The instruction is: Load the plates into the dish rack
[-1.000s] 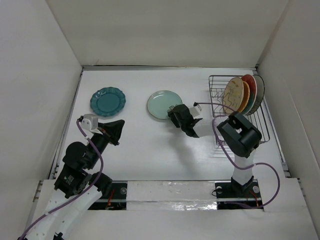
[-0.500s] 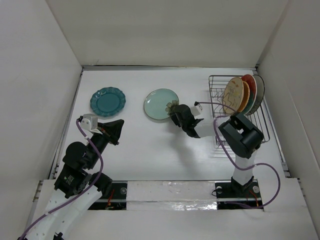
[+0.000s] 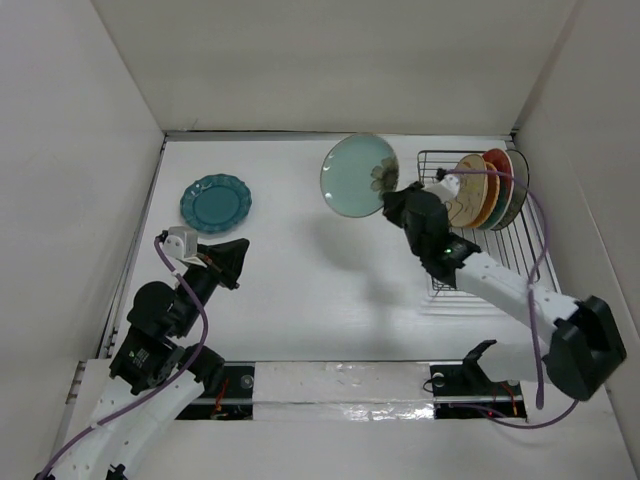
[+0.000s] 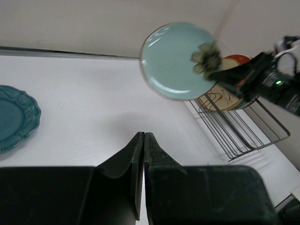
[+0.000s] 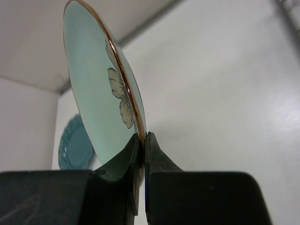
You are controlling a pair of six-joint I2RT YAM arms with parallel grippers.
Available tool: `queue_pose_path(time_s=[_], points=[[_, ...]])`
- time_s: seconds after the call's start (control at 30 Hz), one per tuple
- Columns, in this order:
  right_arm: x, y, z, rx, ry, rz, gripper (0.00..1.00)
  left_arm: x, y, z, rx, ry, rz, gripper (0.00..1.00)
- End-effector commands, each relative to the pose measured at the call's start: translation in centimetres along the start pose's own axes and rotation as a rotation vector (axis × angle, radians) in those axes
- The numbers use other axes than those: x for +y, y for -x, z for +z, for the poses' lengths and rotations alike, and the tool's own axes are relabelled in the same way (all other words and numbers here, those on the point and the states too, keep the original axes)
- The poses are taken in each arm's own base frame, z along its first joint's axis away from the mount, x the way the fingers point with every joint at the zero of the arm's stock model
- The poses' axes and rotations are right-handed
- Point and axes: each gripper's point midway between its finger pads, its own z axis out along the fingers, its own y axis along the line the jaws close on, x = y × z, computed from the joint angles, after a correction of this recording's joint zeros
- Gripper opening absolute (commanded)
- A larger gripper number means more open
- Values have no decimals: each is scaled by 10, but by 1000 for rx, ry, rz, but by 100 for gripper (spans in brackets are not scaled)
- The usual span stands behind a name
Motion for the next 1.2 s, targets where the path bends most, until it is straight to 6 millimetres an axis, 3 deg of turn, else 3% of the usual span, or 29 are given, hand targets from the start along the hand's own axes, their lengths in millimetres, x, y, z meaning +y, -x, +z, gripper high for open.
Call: queue_pose_path(time_s=[0.0, 0.07, 0.1, 0.17, 0.2, 0.43, 0.7, 0.77, 1.03, 1.17], points=[[9, 135, -33, -337, -3, -17, 0, -7, 13, 2, -30, -24, -1, 1], [-14, 162, -43, -373, -106, -91, 0, -9, 16, -1, -44, -32, -2, 1], [-23, 193, -50, -432, -156, -131, 0, -9, 17, -2, -50, -32, -4, 1], [-39, 217, -60, -457, -225, -186, 0, -10, 18, -3, -55, -37, -5, 1], [-49, 239, -67, -489, -286, -225, 0, -10, 18, -3, -54, -40, -5, 1], [-90, 283, -72, -521, -518, -406, 0, -12, 18, -3, -51, -49, -4, 1], [-86, 292, -43, -441, -554, -599, 0, -12, 15, -1, -40, -52, -3, 1], [-92, 288, -32, -400, -591, -653, 0, -12, 16, -1, -42, -51, -3, 1], [-112, 264, -6, -292, -677, -739, 0, -12, 14, 0, -36, -50, -3, 1], [-118, 238, 9, -216, -652, -744, 0, -12, 15, 0, -38, -49, -3, 1]])
